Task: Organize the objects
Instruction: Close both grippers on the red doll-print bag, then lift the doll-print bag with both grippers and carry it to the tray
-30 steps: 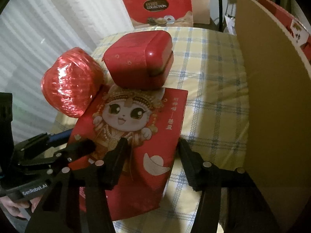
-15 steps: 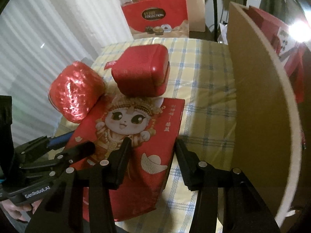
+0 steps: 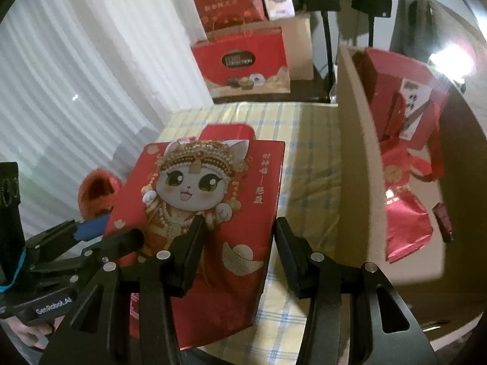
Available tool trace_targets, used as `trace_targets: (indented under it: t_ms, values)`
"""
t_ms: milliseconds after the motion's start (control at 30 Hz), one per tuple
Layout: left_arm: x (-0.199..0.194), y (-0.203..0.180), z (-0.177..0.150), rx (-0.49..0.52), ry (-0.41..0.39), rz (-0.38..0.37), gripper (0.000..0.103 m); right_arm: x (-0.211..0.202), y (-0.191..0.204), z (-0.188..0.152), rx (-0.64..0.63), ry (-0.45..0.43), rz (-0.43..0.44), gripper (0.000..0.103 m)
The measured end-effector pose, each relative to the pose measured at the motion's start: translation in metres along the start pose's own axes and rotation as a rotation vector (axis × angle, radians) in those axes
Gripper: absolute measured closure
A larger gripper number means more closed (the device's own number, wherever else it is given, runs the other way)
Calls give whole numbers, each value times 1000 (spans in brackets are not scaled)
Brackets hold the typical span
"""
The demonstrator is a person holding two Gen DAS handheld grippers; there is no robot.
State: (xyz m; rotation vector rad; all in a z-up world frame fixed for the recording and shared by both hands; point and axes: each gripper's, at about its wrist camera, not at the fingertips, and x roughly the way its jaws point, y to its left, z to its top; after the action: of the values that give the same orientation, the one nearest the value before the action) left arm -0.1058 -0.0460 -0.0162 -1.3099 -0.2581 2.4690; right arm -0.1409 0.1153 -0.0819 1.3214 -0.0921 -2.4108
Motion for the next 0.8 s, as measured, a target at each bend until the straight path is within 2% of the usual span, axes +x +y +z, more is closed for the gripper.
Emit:
trace_targets:
  t_ms: [200, 567, 800]
  values:
    - [-11, -15, 9, 3, -65, 6, 55, -29, 5, 3, -27, -74, -38, 54]
    - [-22, -47, 29, 52, -105, -25, 55, -78, -12, 12, -17, -167, -55, 54]
    - [-27, -75, 38, 98, -122, -36, 55, -100, -27, 16, -5, -196, -77, 54]
